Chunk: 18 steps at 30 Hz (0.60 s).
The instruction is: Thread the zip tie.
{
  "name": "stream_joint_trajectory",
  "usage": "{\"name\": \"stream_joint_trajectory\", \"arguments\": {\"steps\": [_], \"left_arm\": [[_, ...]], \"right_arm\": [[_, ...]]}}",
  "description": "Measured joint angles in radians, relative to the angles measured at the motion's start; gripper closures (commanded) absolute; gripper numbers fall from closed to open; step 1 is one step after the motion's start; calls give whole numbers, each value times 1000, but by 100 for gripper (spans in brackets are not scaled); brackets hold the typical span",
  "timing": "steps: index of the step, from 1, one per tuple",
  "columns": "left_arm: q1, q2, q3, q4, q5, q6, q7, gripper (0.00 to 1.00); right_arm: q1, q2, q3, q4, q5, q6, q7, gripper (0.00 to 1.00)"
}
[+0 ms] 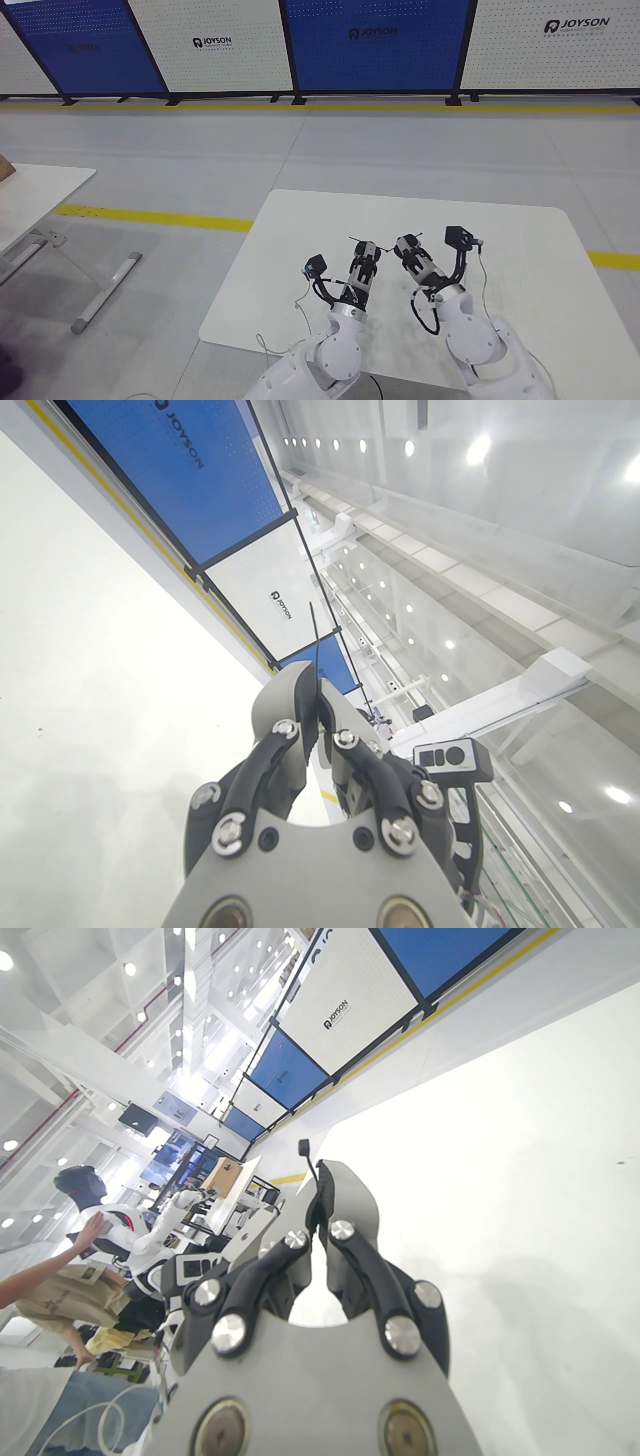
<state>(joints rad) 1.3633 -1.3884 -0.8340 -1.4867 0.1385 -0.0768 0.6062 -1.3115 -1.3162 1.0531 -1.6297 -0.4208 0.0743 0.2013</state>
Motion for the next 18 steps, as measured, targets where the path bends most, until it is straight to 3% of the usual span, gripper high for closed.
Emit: {"name": "stream_joint_trajectory", "arguments": {"steps": [9,18], "left_arm": [[0,0,0,0,0,0,0,100],[0,0,0,0,0,0,0,100]], "right_arm": [[-32,3,30,-26,-2,-13,-11,100],[-14,-4,23,-5,-4,-10,-4,100]]}}
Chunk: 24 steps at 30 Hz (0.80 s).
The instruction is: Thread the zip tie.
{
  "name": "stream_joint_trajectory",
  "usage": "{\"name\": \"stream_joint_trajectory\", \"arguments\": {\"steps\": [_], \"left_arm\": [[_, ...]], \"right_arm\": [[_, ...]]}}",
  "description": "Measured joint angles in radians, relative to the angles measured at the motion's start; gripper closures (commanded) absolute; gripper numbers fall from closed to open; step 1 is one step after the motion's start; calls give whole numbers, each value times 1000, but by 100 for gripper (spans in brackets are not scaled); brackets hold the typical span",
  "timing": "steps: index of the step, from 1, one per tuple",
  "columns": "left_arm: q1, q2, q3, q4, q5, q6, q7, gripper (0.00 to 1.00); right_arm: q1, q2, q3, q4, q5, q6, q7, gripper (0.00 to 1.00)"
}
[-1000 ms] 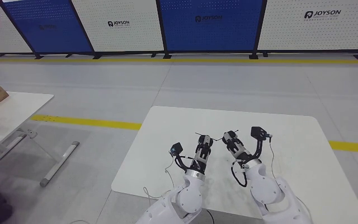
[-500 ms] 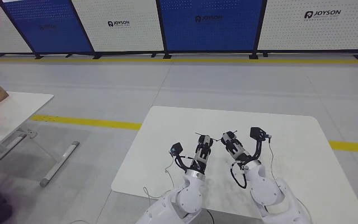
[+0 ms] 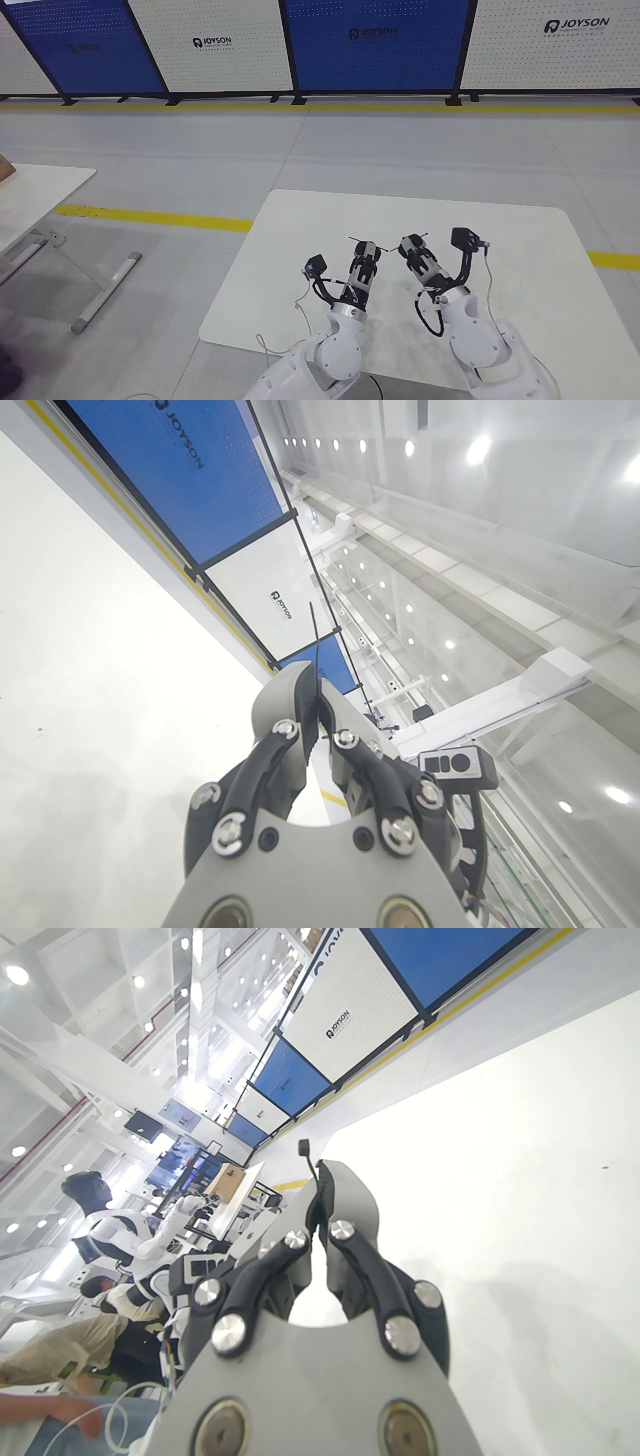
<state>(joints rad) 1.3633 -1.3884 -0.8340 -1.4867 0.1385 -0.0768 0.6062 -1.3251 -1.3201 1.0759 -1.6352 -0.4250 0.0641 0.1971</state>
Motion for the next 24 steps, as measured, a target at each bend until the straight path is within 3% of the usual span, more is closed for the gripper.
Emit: {"name": "stream_joint_trajectory", "arguments": {"steps": [24], "left_arm": [[0,0,0,0,0,0,0,100]], "right_arm": [[12,-12,-8,32,1,-19,4,100]]}}
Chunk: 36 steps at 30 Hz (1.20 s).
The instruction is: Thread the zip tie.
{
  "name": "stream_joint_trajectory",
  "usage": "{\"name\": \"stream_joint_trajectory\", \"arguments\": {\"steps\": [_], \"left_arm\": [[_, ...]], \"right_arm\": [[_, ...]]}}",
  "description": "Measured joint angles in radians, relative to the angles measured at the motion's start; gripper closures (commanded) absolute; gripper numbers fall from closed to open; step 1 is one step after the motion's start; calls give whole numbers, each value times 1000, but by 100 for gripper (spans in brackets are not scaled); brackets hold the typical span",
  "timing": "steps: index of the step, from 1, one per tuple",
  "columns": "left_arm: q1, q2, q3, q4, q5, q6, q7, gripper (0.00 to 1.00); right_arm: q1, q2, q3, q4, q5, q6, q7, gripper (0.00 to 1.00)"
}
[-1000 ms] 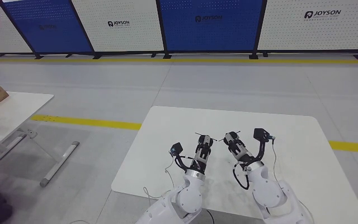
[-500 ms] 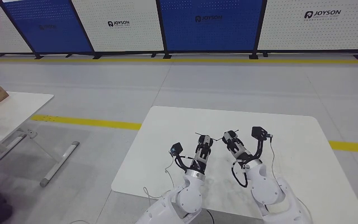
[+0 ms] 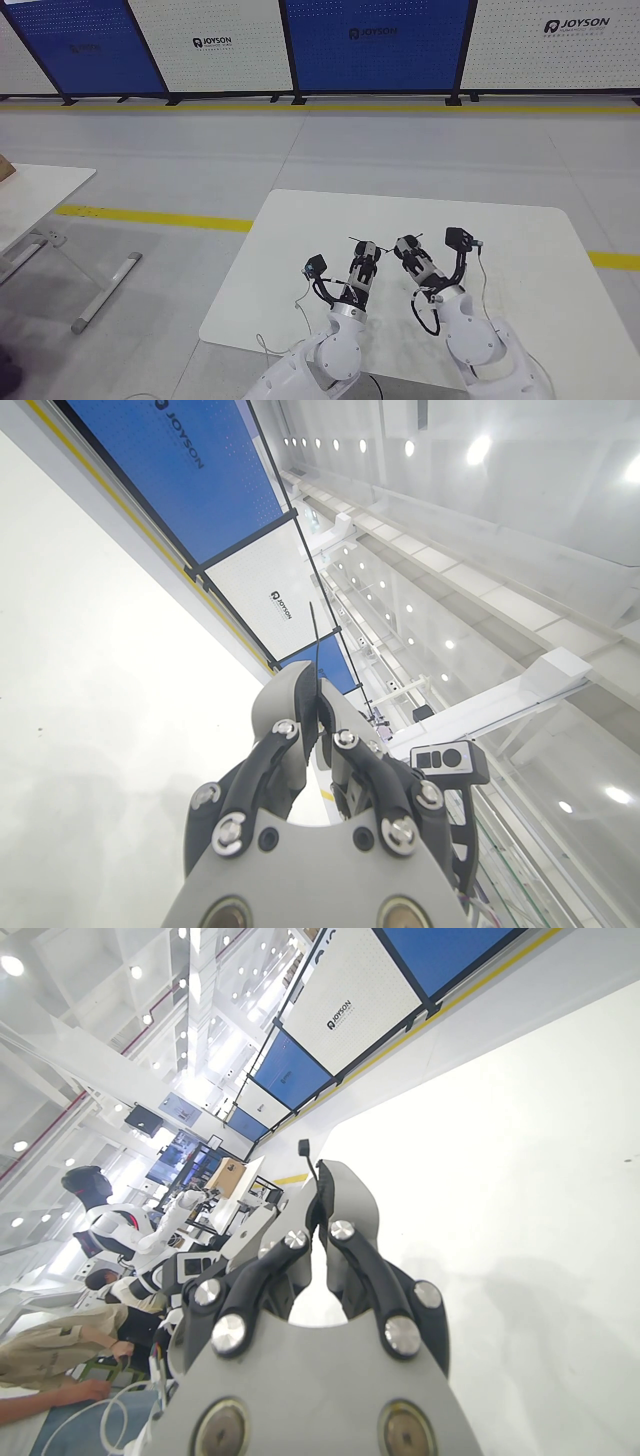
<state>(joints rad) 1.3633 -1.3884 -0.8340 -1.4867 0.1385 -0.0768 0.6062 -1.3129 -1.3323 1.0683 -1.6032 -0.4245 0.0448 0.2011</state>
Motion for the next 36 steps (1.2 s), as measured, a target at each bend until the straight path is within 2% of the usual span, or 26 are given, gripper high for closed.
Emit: {"name": "stream_joint_trajectory", "arguments": {"steps": [9,24,36], "left_arm": [[0,0,0,0,0,0,0,100],[0,0,0,0,0,0,0,100],[0,0,0,0,0,0,0,100]], "right_arm": [[-23,4,35,-24,1,-13,-1,100],[11,-6,8,6,-8,-1,31,100],[-5,-10,16,3,63,-34,45,100]]}}
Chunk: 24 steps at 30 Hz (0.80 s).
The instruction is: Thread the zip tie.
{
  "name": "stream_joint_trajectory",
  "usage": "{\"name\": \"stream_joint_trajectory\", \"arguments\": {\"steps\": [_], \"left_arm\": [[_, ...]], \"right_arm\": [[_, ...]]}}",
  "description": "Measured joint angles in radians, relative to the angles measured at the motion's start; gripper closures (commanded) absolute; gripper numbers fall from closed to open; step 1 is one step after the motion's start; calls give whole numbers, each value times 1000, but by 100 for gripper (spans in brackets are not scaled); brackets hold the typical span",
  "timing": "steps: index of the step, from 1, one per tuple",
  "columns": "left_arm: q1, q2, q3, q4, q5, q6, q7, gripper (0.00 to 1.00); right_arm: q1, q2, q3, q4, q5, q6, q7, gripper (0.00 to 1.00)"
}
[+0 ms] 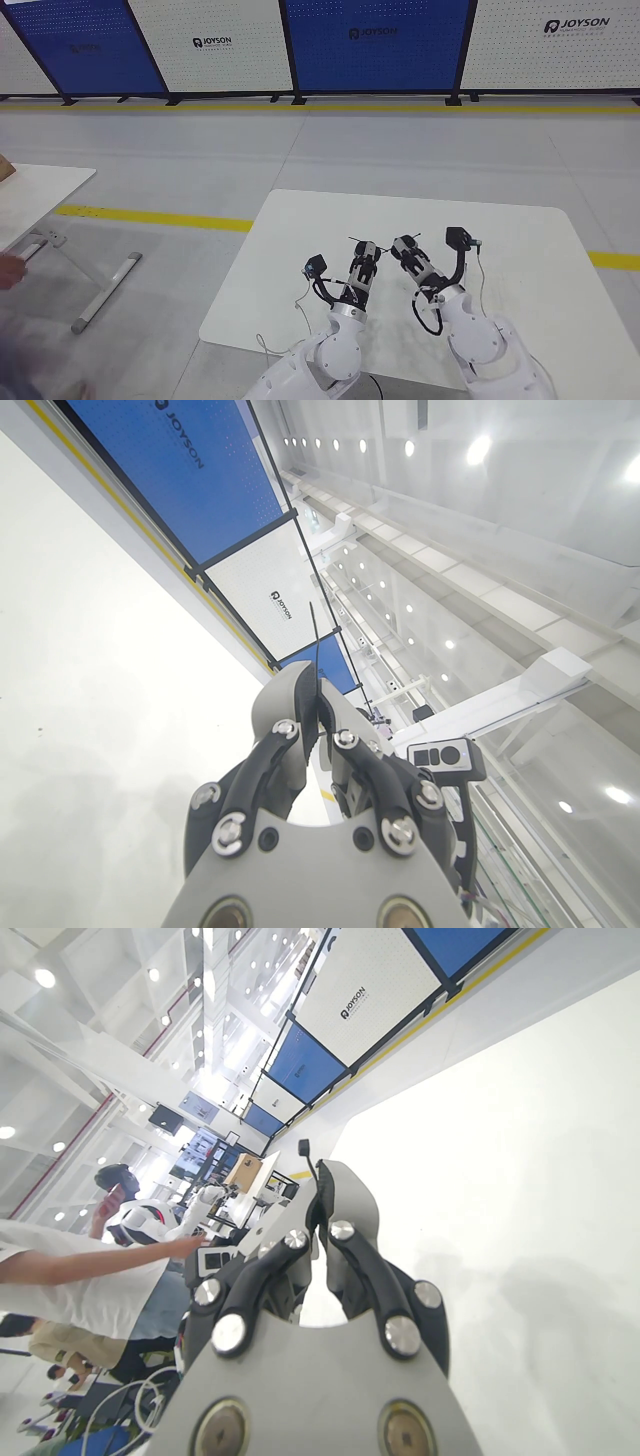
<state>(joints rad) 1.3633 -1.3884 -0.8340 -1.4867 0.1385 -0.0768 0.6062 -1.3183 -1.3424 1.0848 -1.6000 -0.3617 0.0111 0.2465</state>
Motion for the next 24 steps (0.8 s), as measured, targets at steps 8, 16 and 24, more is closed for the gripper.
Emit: {"name": "stream_joint_trajectory", "arguments": {"steps": [8,16,24], "left_arm": [[0,0,0,0,0,0,0,100],[0,0,0,0,0,0,0,100],[0,0,0,0,0,0,0,100]], "right_arm": [[-56,-3,8,-31,-66,7,-161,100],[-77,-3,12,-44,-62,-2,-188,100],[-78,-10,-11,-31,-108,13,-242,100]]}}
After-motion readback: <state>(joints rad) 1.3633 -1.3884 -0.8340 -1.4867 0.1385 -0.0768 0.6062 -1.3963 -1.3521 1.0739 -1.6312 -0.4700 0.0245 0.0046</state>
